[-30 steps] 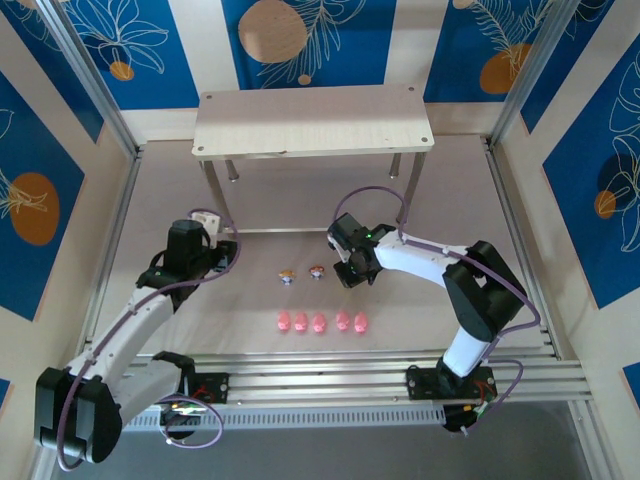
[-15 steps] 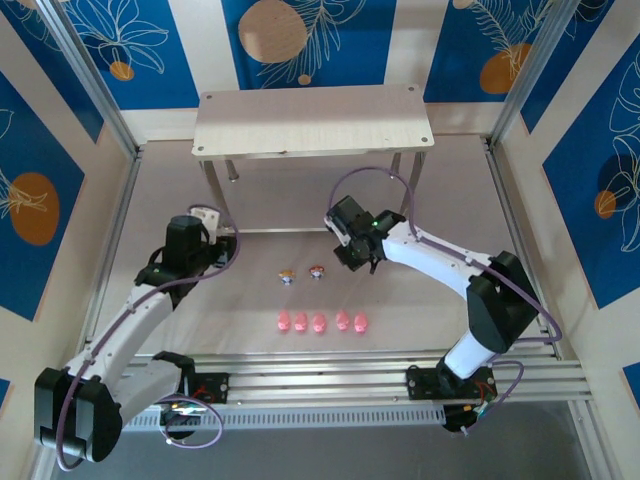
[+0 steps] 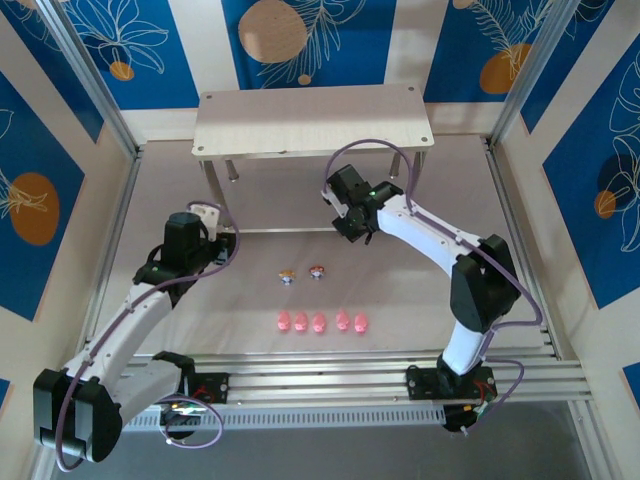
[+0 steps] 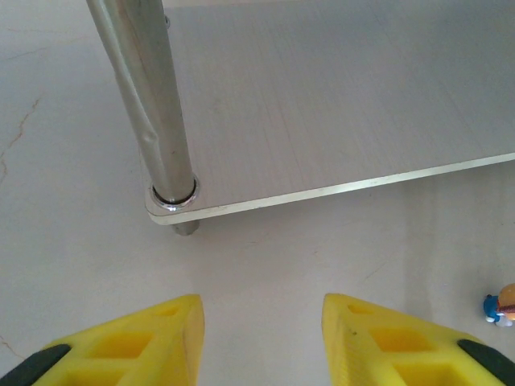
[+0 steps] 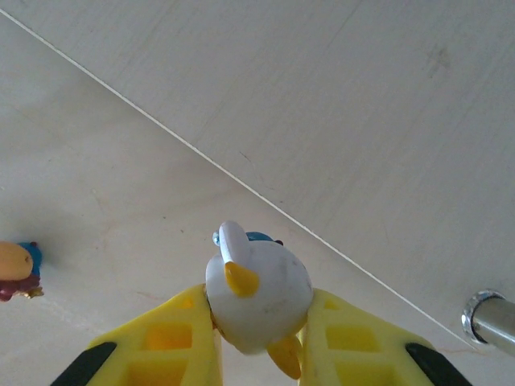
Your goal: Place and organize the plastic toys onto the shelf
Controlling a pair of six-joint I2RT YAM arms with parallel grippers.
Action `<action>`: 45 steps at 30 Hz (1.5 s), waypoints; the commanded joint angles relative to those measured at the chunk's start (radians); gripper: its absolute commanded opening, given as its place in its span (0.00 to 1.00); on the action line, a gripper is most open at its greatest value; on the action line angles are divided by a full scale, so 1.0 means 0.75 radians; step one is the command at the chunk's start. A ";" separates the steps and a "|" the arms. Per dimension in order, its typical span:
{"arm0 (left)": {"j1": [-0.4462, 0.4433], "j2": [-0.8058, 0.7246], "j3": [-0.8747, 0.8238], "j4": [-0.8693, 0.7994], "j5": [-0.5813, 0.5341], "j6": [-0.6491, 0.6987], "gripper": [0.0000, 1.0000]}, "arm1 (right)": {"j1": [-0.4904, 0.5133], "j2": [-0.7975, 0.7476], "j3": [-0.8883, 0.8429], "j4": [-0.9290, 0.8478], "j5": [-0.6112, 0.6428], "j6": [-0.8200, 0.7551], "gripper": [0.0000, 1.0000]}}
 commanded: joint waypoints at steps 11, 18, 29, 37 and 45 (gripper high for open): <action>-0.012 0.024 0.059 -0.015 0.041 0.021 0.44 | -0.034 0.116 0.066 0.062 0.018 0.004 0.23; -0.012 0.038 0.063 -0.015 0.047 0.027 0.44 | -0.052 0.177 0.090 0.103 0.000 0.026 0.23; -0.012 0.039 0.063 -0.022 0.052 0.034 0.44 | -0.097 0.230 0.132 0.101 -0.056 0.037 0.23; -0.012 0.042 0.063 -0.023 0.056 0.035 0.45 | -0.120 0.265 0.162 0.103 -0.084 0.027 0.27; -0.012 0.048 0.065 -0.025 0.060 0.038 0.45 | -0.126 0.314 0.240 0.081 -0.092 0.010 0.35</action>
